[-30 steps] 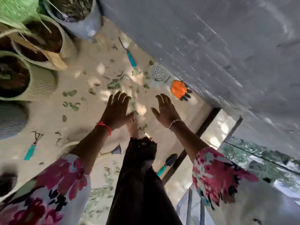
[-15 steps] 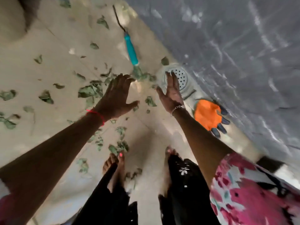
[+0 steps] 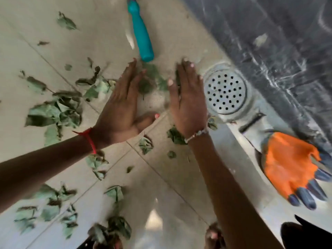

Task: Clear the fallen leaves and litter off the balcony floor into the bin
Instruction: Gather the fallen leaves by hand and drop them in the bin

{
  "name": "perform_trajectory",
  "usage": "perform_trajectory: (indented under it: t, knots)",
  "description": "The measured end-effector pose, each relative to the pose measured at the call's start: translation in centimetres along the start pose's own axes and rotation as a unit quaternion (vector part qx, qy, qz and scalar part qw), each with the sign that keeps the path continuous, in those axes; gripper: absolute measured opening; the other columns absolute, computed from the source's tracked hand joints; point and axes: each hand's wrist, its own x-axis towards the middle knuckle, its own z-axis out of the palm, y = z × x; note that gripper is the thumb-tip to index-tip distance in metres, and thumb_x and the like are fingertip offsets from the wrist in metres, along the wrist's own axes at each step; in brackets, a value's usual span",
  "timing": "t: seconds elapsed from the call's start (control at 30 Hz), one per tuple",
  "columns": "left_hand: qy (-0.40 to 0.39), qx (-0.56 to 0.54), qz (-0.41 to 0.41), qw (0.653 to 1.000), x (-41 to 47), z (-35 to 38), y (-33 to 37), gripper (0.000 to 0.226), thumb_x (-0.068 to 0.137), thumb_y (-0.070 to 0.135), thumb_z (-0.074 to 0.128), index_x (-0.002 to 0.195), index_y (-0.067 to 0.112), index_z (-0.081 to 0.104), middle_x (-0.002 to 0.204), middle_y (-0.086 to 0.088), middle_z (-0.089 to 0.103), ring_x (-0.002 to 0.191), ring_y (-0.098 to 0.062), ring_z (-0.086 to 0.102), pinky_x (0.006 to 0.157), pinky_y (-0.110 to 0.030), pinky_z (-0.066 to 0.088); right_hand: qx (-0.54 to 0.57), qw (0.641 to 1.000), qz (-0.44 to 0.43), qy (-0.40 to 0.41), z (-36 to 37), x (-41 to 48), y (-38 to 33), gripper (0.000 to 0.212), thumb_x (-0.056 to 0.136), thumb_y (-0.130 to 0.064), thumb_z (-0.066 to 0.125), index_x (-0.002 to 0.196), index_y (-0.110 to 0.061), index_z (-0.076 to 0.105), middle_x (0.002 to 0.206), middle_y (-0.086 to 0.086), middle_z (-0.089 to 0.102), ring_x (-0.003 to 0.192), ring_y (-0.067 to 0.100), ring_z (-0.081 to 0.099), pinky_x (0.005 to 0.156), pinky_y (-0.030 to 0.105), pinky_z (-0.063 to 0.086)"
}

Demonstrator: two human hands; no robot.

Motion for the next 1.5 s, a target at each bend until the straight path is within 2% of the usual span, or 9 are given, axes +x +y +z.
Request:
perform_trajectory:
  t: [0.17, 0.27, 0.4, 0.7, 0.93, 1.07, 1.2, 1.3, 1.5]
  knots:
    - [0.024, -0.021, 0.049, 0.998, 0.1, -0.1, -0.6, 0.075, 0.090, 0.046, 0.041, 0.143, -0.005, 0.024, 0.152, -0.023, 0.020, 0.143, -0.031, 0.018, 0.117, -0.046, 0.020, 0.165, 0.978, 0.039, 0.119, -0.6, -2.6, -1.8, 0.041, 0.096, -0.029, 0.033, 0.130, -0.014, 0.049, 0.134, 0.014, 0.053, 0.129, 0.024, 0.046, 0.103, 0.048, 0.041]
    - [0.029, -0.037, 0.074, 0.996, 0.0, 0.3, -0.9, 0.071, 0.092, 0.043, 0.041, 0.142, -0.004, 0.026, 0.151, -0.021, 0.023, 0.143, -0.030, 0.019, 0.118, -0.043, 0.018, 0.087, 0.955, 0.160, 0.236, -1.5, -3.3, -0.7, 0.047, 0.097, -0.037, 0.032, 0.135, -0.013, 0.044, 0.145, 0.012, 0.040, 0.138, 0.021, 0.032, 0.113, 0.042, 0.028]
    - [0.031, -0.047, 0.069, 0.996, 0.5, 0.3, -1.0, 0.078, 0.091, 0.053, 0.036, 0.142, -0.005, 0.024, 0.151, -0.021, 0.021, 0.143, -0.028, 0.016, 0.119, -0.028, 0.011, -0.089, 0.951, 0.263, 0.133, -0.2, -5.3, -0.8, 0.071, 0.093, -0.053, 0.020, 0.145, -0.005, 0.027, 0.153, 0.016, 0.021, 0.144, 0.026, 0.014, 0.116, 0.035, 0.005]
    - [0.076, -0.037, 0.046, 0.995, -0.5, -2.0, -2.8, 0.064, 0.091, 0.044, 0.038, 0.137, 0.000, 0.037, 0.146, -0.019, 0.031, 0.141, -0.028, 0.021, 0.116, -0.048, 0.017, 0.063, 0.996, 0.033, 0.047, 1.8, -3.4, -4.3, 0.071, 0.090, -0.053, 0.024, 0.146, -0.010, 0.023, 0.154, 0.011, 0.021, 0.143, 0.022, 0.016, 0.117, 0.033, 0.017]
    - [0.119, -0.015, -0.033, 0.992, -2.4, -5.1, -6.1, 0.067, 0.088, 0.053, 0.026, 0.136, 0.008, 0.039, 0.148, -0.011, 0.032, 0.141, -0.024, 0.024, 0.116, -0.041, 0.007, 0.056, 0.991, -0.111, -0.059, 4.8, -3.7, -7.5, 0.060, 0.094, -0.047, 0.031, 0.142, -0.011, 0.035, 0.151, 0.004, 0.030, 0.140, 0.013, 0.025, 0.115, 0.023, 0.019]
    - [0.159, -0.022, -0.059, 0.985, -2.8, -7.5, -7.9, 0.069, 0.087, 0.058, 0.024, 0.137, 0.012, 0.039, 0.151, -0.008, 0.028, 0.144, -0.020, 0.016, 0.118, -0.038, 0.003, 0.056, 0.995, -0.086, 0.002, 5.9, -1.1, -8.6, 0.054, 0.095, -0.044, 0.034, 0.138, -0.011, 0.042, 0.150, 0.004, 0.032, 0.137, 0.012, 0.027, 0.109, 0.022, 0.027]
    - [0.188, 0.015, -0.114, 0.975, -2.5, -9.4, -11.2, 0.071, 0.085, 0.060, 0.023, 0.134, 0.012, 0.042, 0.150, -0.008, 0.029, 0.143, -0.022, 0.017, 0.118, -0.044, 0.005, 0.083, 0.974, -0.155, -0.145, 6.6, -0.2, -11.1, 0.061, 0.096, -0.046, 0.033, 0.146, -0.013, 0.027, 0.154, 0.003, 0.023, 0.141, 0.010, 0.018, 0.114, 0.022, 0.017]
    - [0.179, 0.038, -0.152, 0.971, -1.9, -10.5, -14.4, 0.077, 0.082, 0.064, 0.020, 0.136, 0.011, 0.040, 0.151, -0.010, 0.027, 0.144, -0.024, 0.015, 0.118, -0.049, 0.006, 0.129, 0.977, -0.118, -0.125, 6.9, 4.6, -11.9, 0.058, 0.098, -0.040, 0.034, 0.148, -0.014, 0.019, 0.157, 0.003, 0.010, 0.144, 0.011, 0.007, 0.113, 0.018, 0.007]
    - [0.158, 0.038, -0.141, 0.977, -0.1, -11.4, -17.6, 0.083, 0.080, 0.066, 0.022, 0.138, 0.009, 0.035, 0.151, -0.010, 0.024, 0.143, -0.025, 0.016, 0.117, -0.050, 0.010, -0.099, 0.982, -0.103, -0.124, 9.3, 10.7, -13.8, 0.063, 0.098, -0.044, 0.026, 0.148, -0.008, 0.011, 0.157, 0.012, 0.004, 0.145, 0.022, 0.000, 0.118, 0.035, 0.001]
